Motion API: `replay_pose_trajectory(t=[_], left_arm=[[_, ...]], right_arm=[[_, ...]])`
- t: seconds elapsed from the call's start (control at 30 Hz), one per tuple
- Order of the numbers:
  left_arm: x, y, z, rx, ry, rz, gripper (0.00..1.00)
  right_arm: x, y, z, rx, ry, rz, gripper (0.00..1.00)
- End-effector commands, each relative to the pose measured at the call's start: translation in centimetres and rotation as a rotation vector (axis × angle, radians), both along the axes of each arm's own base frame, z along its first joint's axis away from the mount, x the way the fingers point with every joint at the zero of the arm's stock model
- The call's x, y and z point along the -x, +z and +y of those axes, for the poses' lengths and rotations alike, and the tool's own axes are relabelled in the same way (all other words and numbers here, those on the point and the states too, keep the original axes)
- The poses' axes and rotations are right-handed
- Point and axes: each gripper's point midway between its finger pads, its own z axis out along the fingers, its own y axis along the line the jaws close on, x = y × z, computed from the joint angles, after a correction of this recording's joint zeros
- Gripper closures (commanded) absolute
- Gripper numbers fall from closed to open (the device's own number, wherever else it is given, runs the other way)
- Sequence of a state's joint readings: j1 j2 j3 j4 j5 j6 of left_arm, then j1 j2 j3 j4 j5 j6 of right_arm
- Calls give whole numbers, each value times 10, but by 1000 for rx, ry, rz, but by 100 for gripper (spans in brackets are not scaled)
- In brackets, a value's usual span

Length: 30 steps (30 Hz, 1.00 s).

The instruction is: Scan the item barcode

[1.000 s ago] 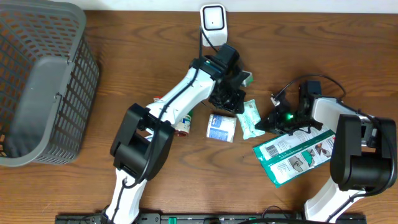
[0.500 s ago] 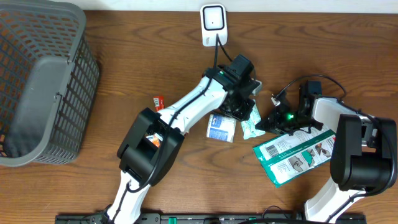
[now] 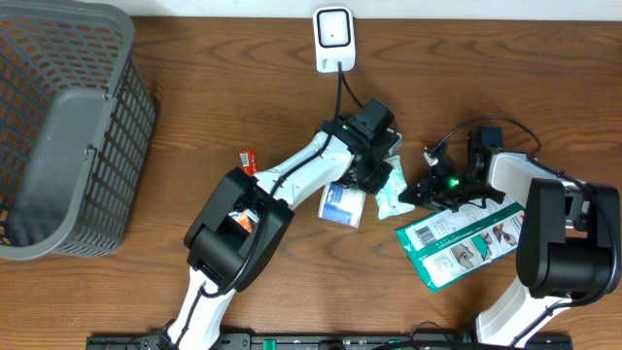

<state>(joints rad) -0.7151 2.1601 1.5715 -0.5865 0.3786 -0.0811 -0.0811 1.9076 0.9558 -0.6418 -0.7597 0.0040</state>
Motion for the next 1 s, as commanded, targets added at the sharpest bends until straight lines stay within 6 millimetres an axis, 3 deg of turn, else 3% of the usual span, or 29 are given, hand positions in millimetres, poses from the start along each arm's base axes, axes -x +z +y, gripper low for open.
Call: replay_pose_trajectory(t=[0.0, 0.17, 0.43, 0.97], left_arm=[[3, -12, 7, -33, 16, 16, 81], [4, -12, 8, -36, 15, 21, 81], [4, -13, 8, -37, 15, 21, 81], [4, -13, 8, -37, 15, 21, 81]], right_arm=[[2, -12, -11, 62, -1, 17, 69], [1, -11, -13, 60, -8, 19, 55], [8, -7, -6, 16, -14, 61, 63], [26, -25, 3, 16, -38, 98, 62]])
